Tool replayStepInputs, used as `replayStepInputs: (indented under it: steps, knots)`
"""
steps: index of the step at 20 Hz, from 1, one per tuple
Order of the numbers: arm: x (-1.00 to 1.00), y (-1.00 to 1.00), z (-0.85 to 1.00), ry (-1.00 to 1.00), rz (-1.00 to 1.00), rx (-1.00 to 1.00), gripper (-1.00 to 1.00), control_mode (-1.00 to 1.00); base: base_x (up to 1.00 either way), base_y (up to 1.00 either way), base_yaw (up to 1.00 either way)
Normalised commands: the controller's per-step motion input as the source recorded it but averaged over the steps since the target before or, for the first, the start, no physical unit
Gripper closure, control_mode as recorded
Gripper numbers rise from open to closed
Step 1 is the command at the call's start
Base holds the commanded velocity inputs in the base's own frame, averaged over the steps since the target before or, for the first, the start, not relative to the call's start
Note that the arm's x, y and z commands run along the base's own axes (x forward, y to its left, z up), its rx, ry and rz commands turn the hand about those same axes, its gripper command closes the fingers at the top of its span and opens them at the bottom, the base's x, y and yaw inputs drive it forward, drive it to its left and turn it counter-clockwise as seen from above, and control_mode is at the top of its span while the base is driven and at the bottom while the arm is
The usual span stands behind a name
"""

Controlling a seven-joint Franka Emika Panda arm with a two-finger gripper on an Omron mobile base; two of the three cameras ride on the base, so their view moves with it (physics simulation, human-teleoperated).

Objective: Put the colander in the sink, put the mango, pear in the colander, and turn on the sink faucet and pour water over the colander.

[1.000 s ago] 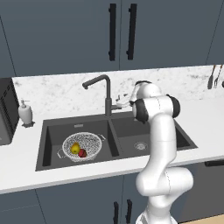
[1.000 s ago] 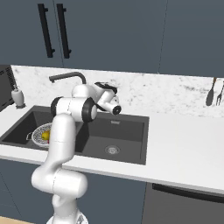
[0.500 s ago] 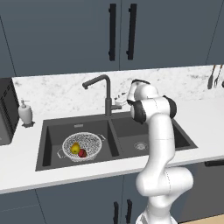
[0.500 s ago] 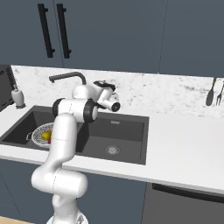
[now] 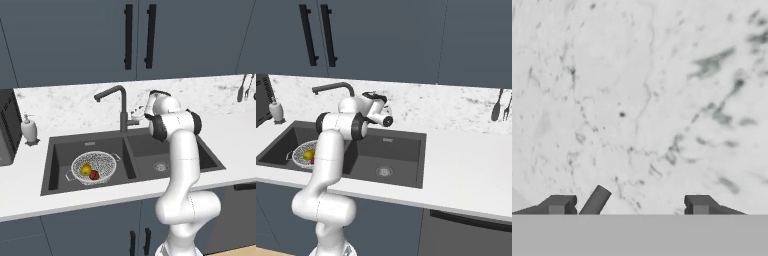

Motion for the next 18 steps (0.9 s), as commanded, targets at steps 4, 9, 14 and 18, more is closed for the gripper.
replayStepInputs:
  steps: [4,9,14,18]
  knots:
    - [0.23,0.27,-0.01,0.0,0.0,0.0,-1.0,-1.0,0.0,0.0,0.0]
    - [0.25,0.28,-0.02,0.0,0.0,0.0,-1.0,-1.0,0.0,0.0,0.0]
    - [0.27,0.29,-0.18,0.0,-0.02,0.0,-1.0,-1.0,0.0,0.0,0.0]
    - [0.42,0.27,-0.15,0.0,-0.08,0.0,1.0,-1.0,0.0,0.0,0.0]
